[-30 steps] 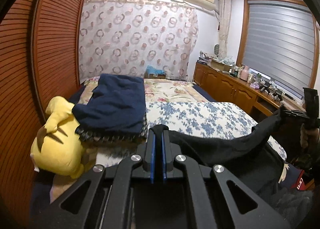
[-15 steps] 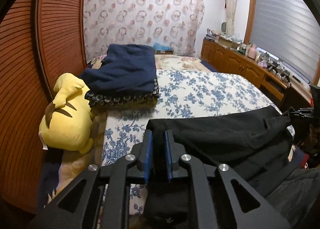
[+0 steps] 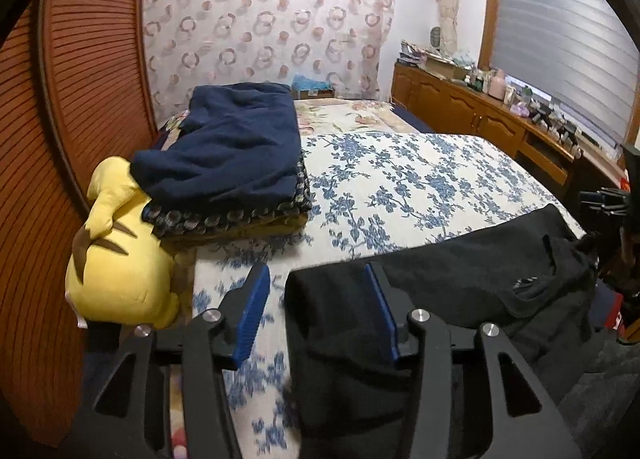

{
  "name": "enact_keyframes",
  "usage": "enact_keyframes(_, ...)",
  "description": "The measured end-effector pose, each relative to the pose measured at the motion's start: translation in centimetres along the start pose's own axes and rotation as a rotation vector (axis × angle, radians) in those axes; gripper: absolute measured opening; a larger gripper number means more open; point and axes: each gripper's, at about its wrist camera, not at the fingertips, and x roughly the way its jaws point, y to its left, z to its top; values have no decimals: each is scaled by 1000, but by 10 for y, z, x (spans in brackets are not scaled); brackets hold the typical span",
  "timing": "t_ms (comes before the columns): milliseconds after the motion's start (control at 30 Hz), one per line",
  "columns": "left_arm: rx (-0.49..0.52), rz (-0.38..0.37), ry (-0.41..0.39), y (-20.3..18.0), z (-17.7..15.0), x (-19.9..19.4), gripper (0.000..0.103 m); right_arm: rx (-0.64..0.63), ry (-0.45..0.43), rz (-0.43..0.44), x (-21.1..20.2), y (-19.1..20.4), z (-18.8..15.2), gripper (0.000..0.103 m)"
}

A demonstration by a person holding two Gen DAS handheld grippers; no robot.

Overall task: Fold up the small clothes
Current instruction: 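Lift the black shirt high off the bed with both grippers holding its shoulders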

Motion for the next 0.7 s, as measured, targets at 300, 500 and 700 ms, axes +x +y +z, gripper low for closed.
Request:
enact_keyframes(300, 21, -11, 69, 1, 16, 43, 48, 29, 50, -3, 47, -12, 6, 47)
enact_keyframes(500, 16, -14, 160, 9, 5, 69, 48, 63, 90, -5, 68, -25, -1, 52)
enact_keyframes(700, -3, -17, 227, 16, -12, 80, 48, 78, 113, -5, 77, -31, -7, 58)
